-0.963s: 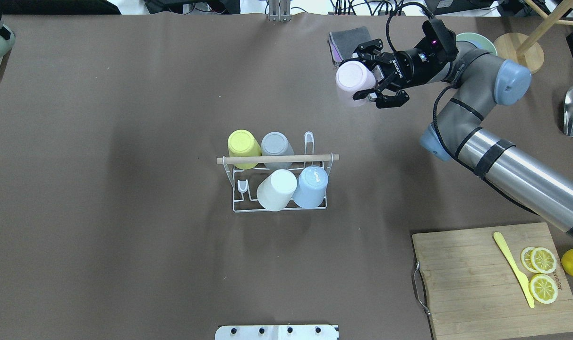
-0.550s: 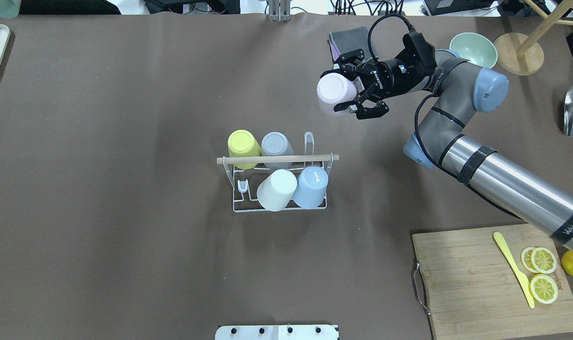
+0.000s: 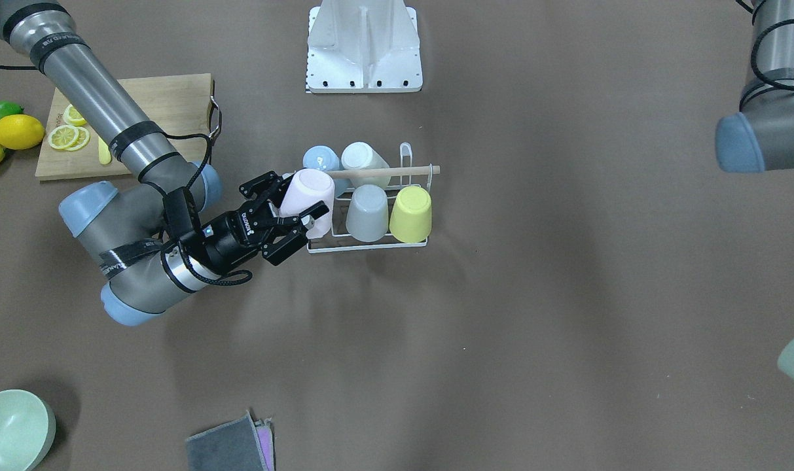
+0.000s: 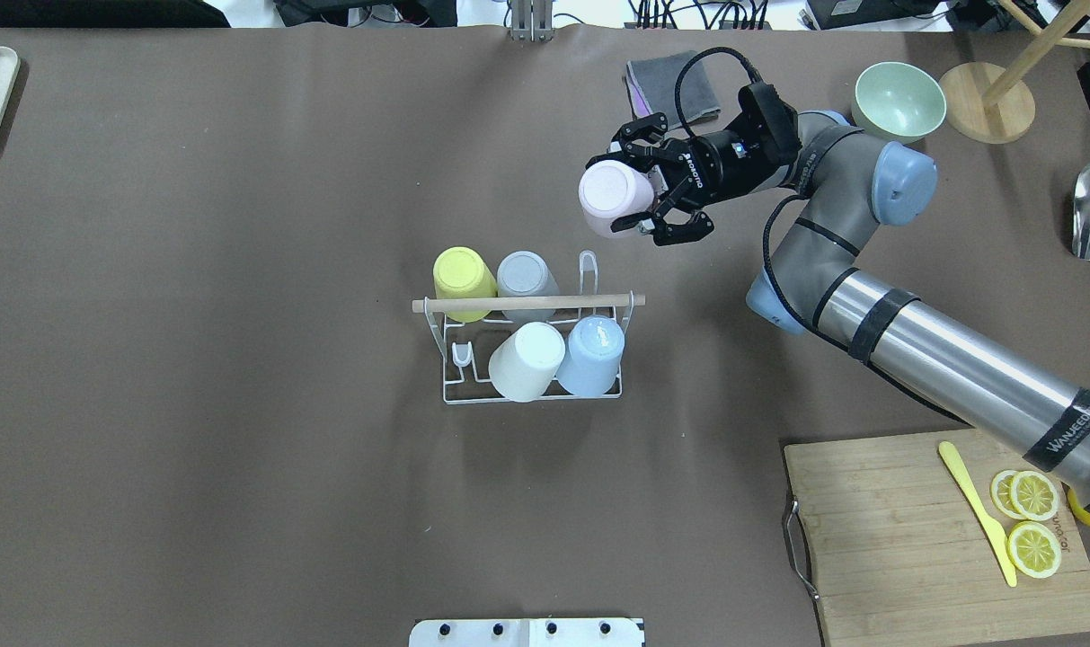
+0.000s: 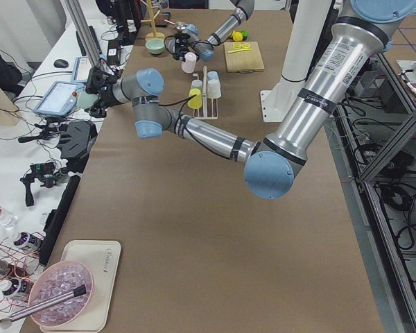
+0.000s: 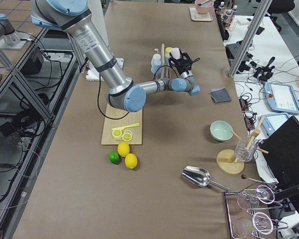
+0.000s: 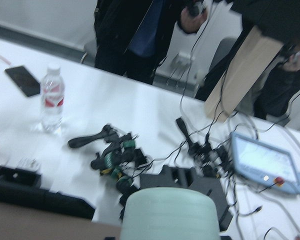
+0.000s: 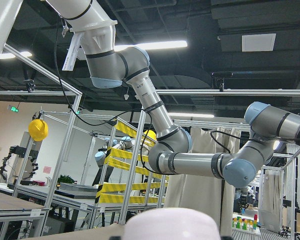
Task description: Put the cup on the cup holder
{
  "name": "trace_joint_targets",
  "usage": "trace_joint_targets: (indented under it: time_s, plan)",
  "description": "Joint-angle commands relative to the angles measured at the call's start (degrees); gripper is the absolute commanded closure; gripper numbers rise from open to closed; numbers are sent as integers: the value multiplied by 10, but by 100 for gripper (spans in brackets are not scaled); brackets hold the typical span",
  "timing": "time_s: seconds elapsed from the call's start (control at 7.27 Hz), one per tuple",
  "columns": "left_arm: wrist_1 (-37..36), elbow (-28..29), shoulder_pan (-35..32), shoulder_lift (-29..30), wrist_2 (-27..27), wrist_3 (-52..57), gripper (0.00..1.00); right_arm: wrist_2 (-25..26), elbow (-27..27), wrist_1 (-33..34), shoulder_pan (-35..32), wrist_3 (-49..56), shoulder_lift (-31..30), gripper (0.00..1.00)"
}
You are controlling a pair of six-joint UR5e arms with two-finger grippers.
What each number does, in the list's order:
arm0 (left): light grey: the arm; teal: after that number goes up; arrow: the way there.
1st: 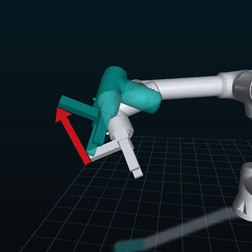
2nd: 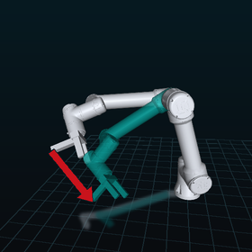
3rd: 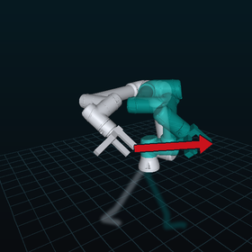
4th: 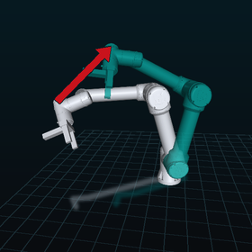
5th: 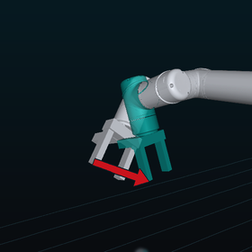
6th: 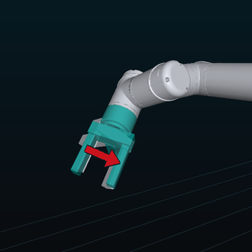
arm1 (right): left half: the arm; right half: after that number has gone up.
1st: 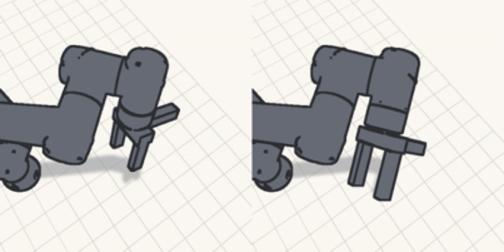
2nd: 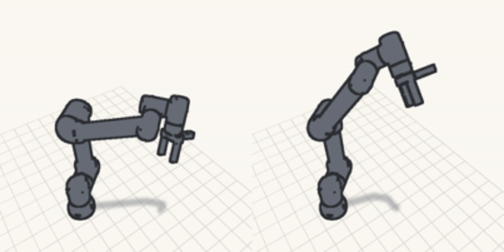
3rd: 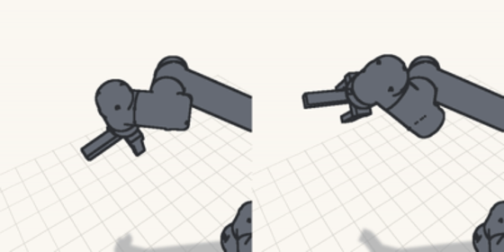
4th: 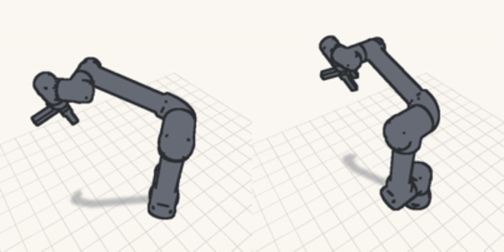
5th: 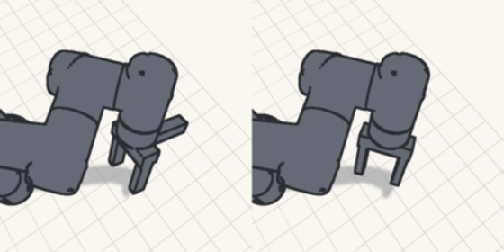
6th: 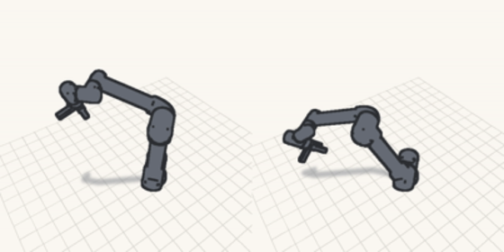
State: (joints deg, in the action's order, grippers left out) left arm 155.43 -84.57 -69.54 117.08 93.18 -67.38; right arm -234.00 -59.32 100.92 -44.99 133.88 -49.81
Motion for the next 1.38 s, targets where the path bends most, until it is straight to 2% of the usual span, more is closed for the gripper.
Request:
trace_joint_targets:
  time_s: [0.0, 0.14, 0.28, 0.55, 0.69, 0.83, 1.24]
  plan:
    - [84, -106, 79, -52, -182, 1, 100, -1, -4, 11, 10, 1, 5, 66]
    - [97, -150, 129, -65, -236, 46, 100, 0, -4, 11, 13, 1, 2, 66]
    - [130, -160, 200, -65, -296, 100, 100, 4, -4, 11, 17, 1, -5, 66]
    - [168, -156, 369, -55, -464, 218, 100, 4, -4, 11, 20, 1, -6, 64]
    - [169, -156, 415, -54, -503, 237, 100, 3, -3, 11, 21, 1, -5, 50]
    - [169, -155, 456, -51, -542, 260, 100, 2, -4, 11, 20, 0, -5, 1]
    - [169, -149, 576, -29, -628, 332, 100, 3, -6, 11, 4, 0, -1, 0]
